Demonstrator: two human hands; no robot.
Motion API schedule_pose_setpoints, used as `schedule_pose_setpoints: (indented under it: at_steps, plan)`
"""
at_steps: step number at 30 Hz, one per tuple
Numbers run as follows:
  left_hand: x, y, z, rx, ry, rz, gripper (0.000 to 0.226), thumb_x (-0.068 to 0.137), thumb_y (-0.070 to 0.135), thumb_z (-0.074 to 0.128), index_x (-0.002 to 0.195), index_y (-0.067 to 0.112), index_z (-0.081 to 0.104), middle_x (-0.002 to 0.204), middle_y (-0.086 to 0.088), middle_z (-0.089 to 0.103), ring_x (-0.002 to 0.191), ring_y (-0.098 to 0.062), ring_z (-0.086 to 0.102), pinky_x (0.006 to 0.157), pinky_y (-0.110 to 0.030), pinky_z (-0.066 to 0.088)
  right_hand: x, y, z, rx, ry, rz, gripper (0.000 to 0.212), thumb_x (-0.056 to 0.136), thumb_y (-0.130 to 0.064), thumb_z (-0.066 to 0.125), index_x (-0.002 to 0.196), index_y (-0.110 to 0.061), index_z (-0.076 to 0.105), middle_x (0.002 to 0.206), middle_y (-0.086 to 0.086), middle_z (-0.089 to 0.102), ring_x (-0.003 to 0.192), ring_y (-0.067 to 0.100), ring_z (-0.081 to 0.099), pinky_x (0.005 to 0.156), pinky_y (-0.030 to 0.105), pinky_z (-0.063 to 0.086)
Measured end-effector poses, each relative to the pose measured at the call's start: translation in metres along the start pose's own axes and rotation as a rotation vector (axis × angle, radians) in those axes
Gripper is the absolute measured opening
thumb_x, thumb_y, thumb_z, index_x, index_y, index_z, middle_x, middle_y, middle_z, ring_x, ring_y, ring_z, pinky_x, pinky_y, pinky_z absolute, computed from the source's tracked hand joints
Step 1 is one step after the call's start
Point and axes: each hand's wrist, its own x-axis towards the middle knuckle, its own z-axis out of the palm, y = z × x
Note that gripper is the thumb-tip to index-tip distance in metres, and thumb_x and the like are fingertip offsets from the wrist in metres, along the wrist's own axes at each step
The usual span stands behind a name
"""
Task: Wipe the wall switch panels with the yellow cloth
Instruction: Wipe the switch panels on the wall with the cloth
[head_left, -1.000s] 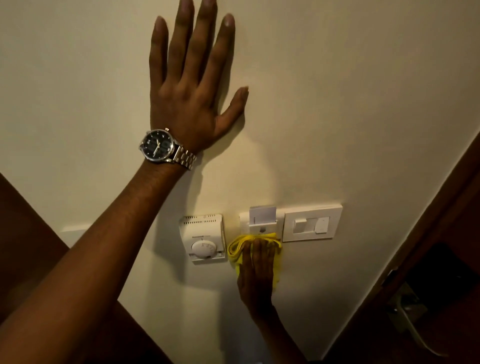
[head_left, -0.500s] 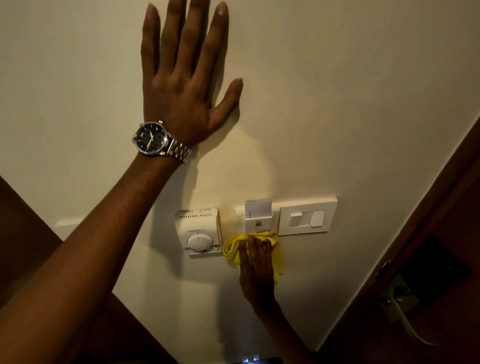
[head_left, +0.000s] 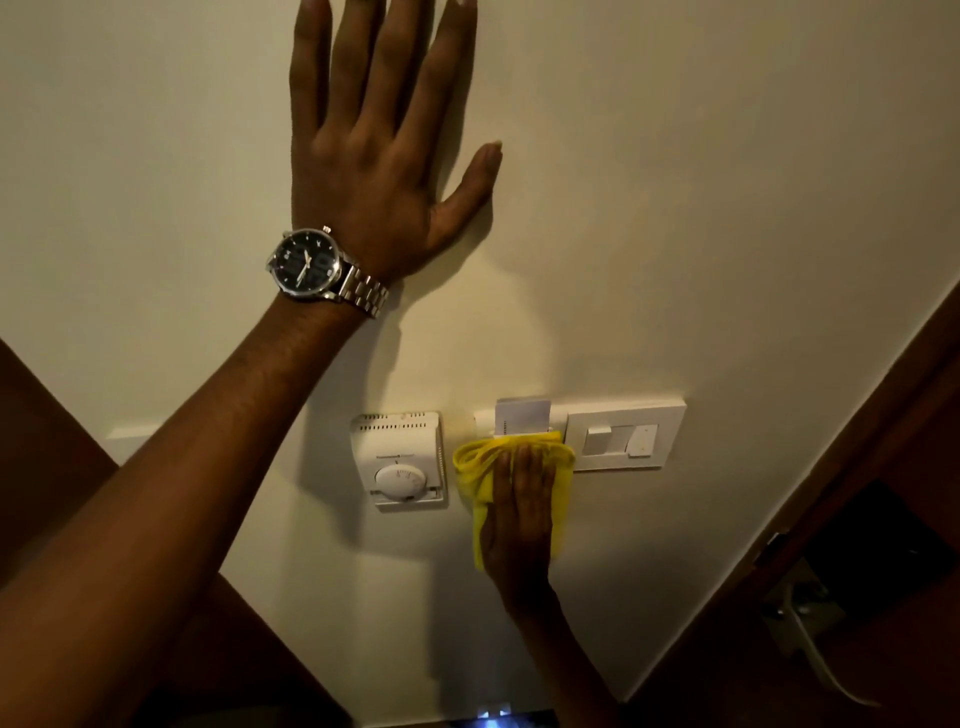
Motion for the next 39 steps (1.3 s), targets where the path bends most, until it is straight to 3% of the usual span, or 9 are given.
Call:
schedule_pose_setpoints:
  at_steps: [4,9,14,19,22,25,29,34,39]
  plan:
    - [0.0,0.0,-0.002,-0.017,-0.01,0.006,0.071,0.105,0.063,0.046,0.155,0.013,0.047,0.156,-0.018,0.05,0.145,-0.041,0.047,0.12,-0.061,0.036,-0.012,0.007,-0.006,-0.027,-0.017,-0.067,0.037,0.109,-0.015,0.031,0.142,-0.006,0.043,0.169,0.006,0.005,0.156,0.023,0.011,0.129,0.042,0.012]
    - [-0.001,0.001,0.0,-0.015,0.008,-0.009,0.07,0.104,0.064,0.046,0.155,0.015,0.047,0.156,-0.017,0.051,0.145,-0.039,0.046,0.12,-0.061,0.036,-0.003,-0.005,-0.015,0.003,-0.044,-0.004,0.043,0.11,-0.018,0.027,0.151,-0.008,0.033,0.169,0.002,0.006,0.156,0.02,0.012,0.128,0.04,0.014]
    - [-0.002,0.0,-0.001,-0.023,-0.014,0.008,0.072,0.105,0.063,0.045,0.156,0.014,0.044,0.158,-0.017,0.048,0.147,-0.04,0.044,0.121,-0.061,0.034,-0.009,-0.005,-0.023,-0.044,-0.047,-0.049,0.033,0.11,-0.019,0.027,0.131,-0.005,0.049,0.169,0.001,0.006,0.156,0.017,0.009,0.123,0.04,0.022]
    - [0.009,-0.003,-0.001,-0.016,0.01,0.001,0.072,0.105,0.064,0.045,0.157,0.014,0.044,0.158,-0.017,0.048,0.147,-0.04,0.044,0.121,-0.061,0.034,0.017,-0.016,-0.017,-0.008,-0.029,0.043,0.041,0.107,-0.016,0.03,0.14,-0.002,0.051,0.149,0.018,0.05,0.156,0.019,0.012,0.125,0.041,0.019]
    - [-0.001,0.007,-0.003,-0.024,-0.03,0.018,0.071,0.106,0.062,0.044,0.158,0.014,0.042,0.159,-0.018,0.046,0.148,-0.041,0.042,0.122,-0.061,0.033,-0.008,-0.007,-0.025,-0.05,-0.073,-0.013,0.042,0.108,-0.014,0.03,0.125,0.001,0.065,0.166,0.007,0.021,0.156,0.018,0.011,0.124,0.041,0.02]
    - [-0.007,0.007,-0.002,-0.017,-0.033,0.006,0.071,0.105,0.062,0.044,0.158,0.014,0.041,0.16,-0.017,0.046,0.148,-0.04,0.042,0.122,-0.06,0.032,0.003,-0.015,-0.019,-0.051,-0.003,-0.021,0.041,0.11,-0.015,0.028,0.134,0.0,0.058,0.169,0.004,0.007,0.156,0.021,0.013,0.129,0.041,0.015]
    - [-0.001,-0.004,0.002,-0.003,0.002,0.001,0.071,0.104,0.063,0.046,0.157,0.017,0.042,0.158,-0.015,0.048,0.147,-0.038,0.044,0.122,-0.058,0.032,0.033,-0.028,0.005,-0.053,0.108,0.01,0.047,0.111,-0.02,0.031,0.157,-0.009,0.023,0.168,0.008,0.007,0.156,0.025,0.012,0.129,0.043,0.012]
    - [-0.001,-0.002,-0.002,-0.018,-0.017,0.032,0.072,0.105,0.062,0.044,0.16,0.015,0.038,0.161,-0.017,0.043,0.15,-0.041,0.039,0.123,-0.061,0.031,0.003,-0.01,0.006,-0.102,0.101,-0.034,0.052,0.111,-0.023,0.03,0.158,-0.009,0.014,0.168,0.011,0.004,0.156,0.031,0.007,0.128,0.049,0.011]
    - [0.0,0.0,0.002,-0.022,0.002,-0.002,0.071,0.104,0.064,0.046,0.157,0.017,0.044,0.157,-0.014,0.049,0.147,-0.037,0.045,0.122,-0.057,0.033,0.039,-0.016,0.005,0.078,0.135,0.041,0.045,0.11,-0.019,0.029,0.154,-0.01,0.028,0.168,0.008,0.012,0.155,0.027,0.018,0.128,0.046,0.016]
